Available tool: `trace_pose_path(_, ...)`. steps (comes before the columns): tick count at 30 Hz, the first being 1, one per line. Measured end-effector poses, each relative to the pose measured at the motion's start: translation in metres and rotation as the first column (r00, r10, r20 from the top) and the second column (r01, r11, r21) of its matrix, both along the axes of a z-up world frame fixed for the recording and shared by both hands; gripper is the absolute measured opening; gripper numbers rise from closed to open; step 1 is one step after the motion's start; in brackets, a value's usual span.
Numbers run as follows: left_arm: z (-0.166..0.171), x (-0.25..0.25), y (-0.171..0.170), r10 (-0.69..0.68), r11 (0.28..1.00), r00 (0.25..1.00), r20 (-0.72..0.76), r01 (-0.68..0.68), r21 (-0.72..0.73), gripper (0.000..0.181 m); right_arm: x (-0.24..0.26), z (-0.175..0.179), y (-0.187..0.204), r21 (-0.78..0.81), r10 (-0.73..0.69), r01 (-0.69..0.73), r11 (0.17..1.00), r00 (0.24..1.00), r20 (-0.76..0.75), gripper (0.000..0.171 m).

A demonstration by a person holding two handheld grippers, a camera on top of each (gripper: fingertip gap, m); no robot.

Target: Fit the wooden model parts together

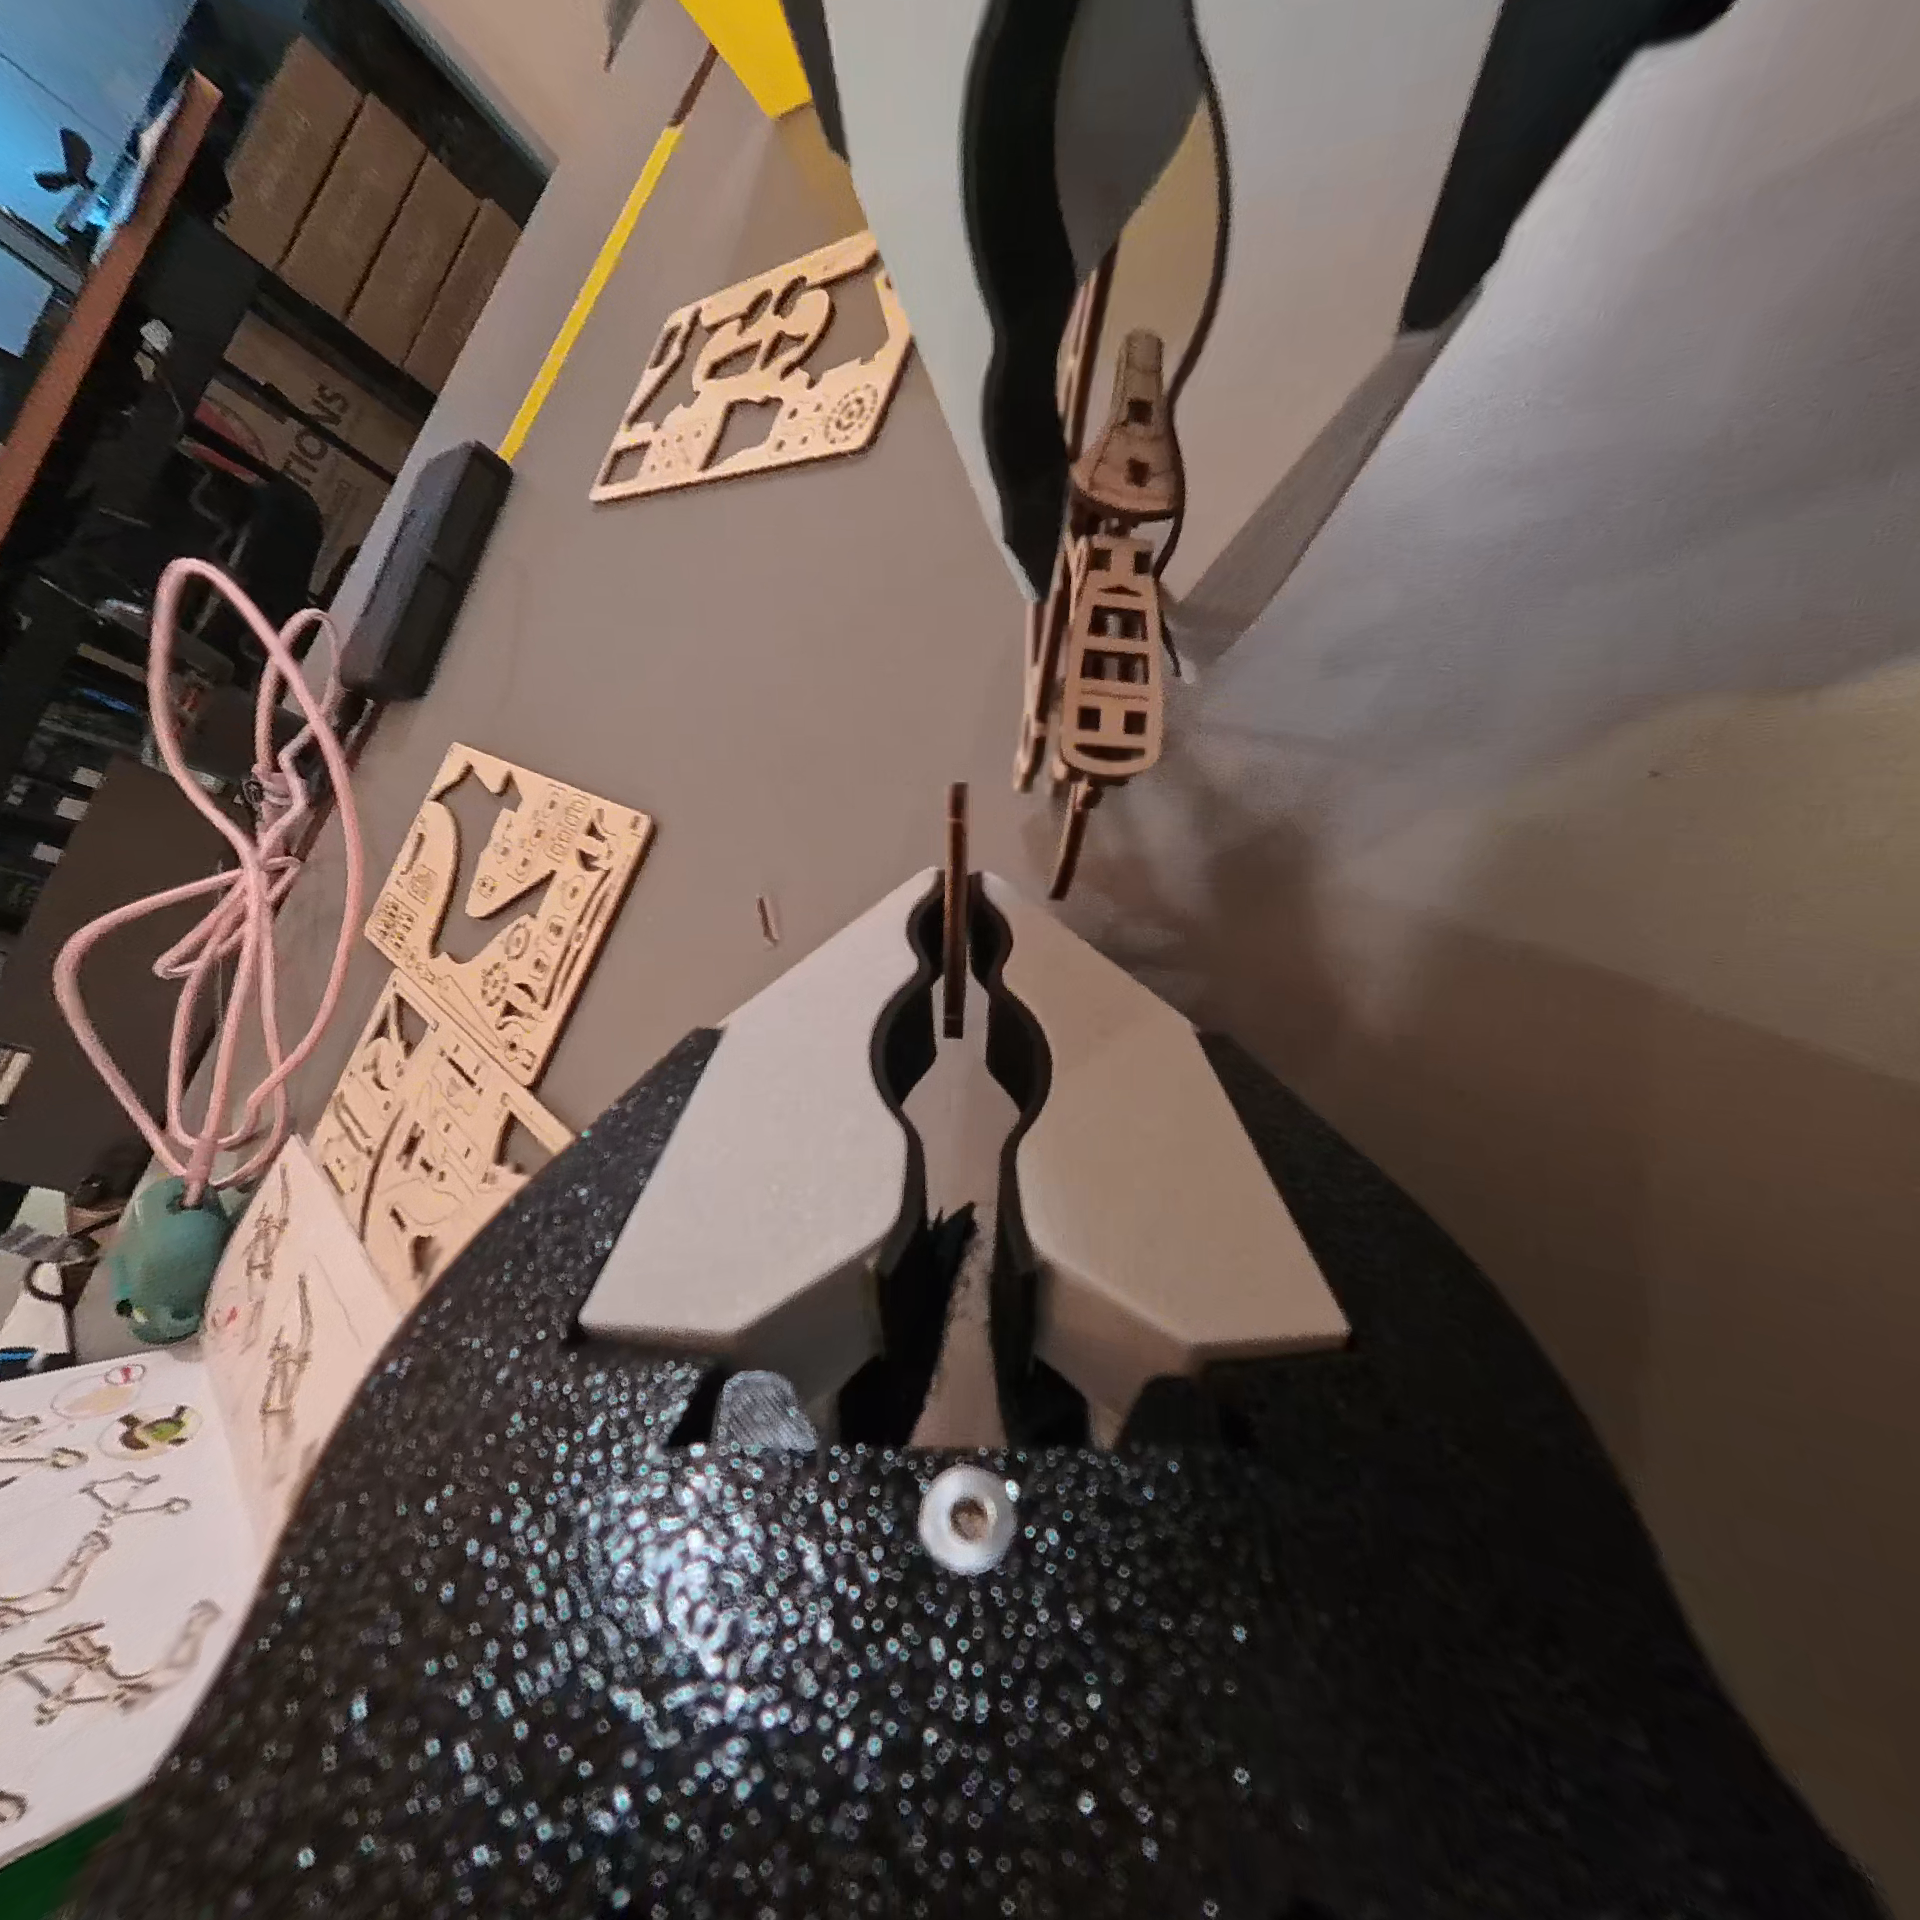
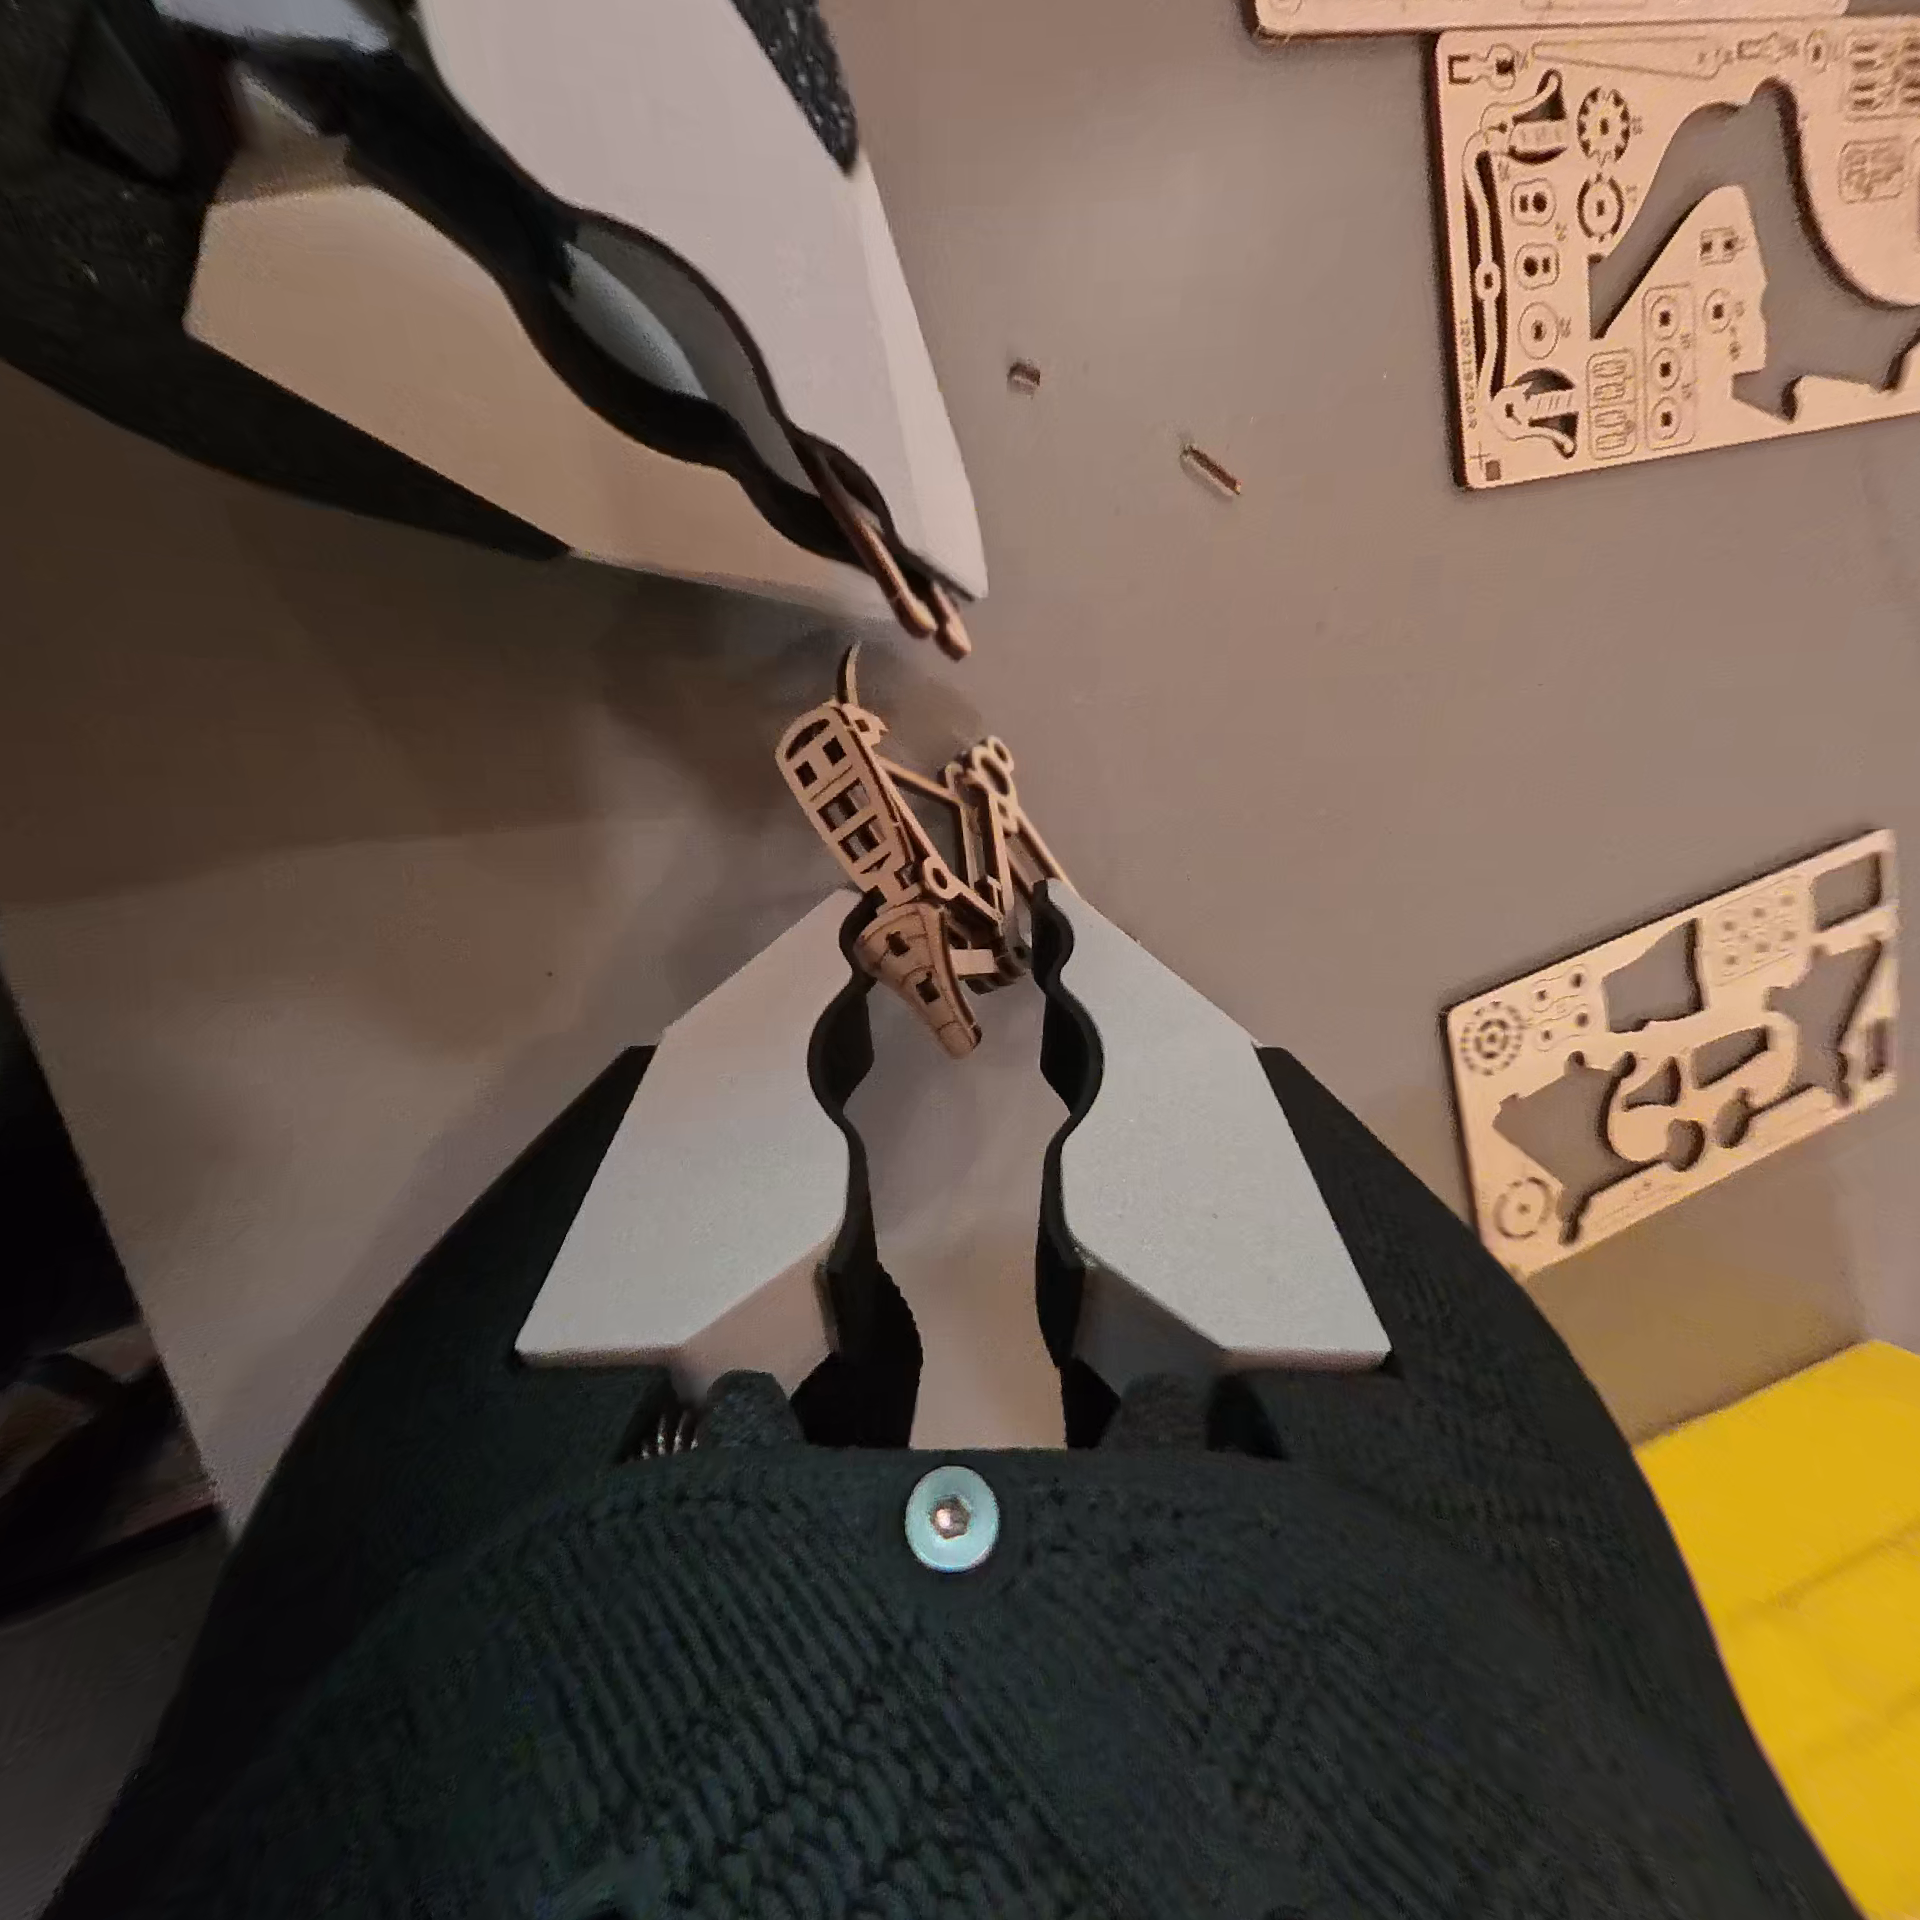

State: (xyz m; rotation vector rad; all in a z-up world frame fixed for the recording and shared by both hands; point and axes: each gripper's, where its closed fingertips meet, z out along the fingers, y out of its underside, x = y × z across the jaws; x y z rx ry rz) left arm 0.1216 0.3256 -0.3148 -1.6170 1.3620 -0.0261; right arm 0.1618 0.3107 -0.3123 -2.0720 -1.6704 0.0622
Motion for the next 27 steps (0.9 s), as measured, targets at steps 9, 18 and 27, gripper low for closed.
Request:
trace_pose_path(9, 0.035, -0.024, 0.017, -0.035, 0.959, 0.997, -0.072, 0.054, 0.277, 0.000, 0.000, 0.013, 0.006, -0.469, -0.327, 0.176, 0.865, 0.908, -0.263, 0.026)
trace_pose_path(18, 0.039, 0.006, 0.019, 0.035, 0.984, 0.999, 0.040, -0.041, 0.171, 0.000, -0.007, 0.012, 0.014, -0.481, -0.397, 0.235, 0.845, 0.877, -0.269, 0.020)
trace_pose_path(27, 0.060, -0.010, 0.036, -0.011, 0.957, 0.999, 0.039, 0.000, 0.289, 0.000, 0.009, 0.013, 0.040, -0.445, -0.432, 0.306, 0.842, 0.876, -0.214, 0.015)
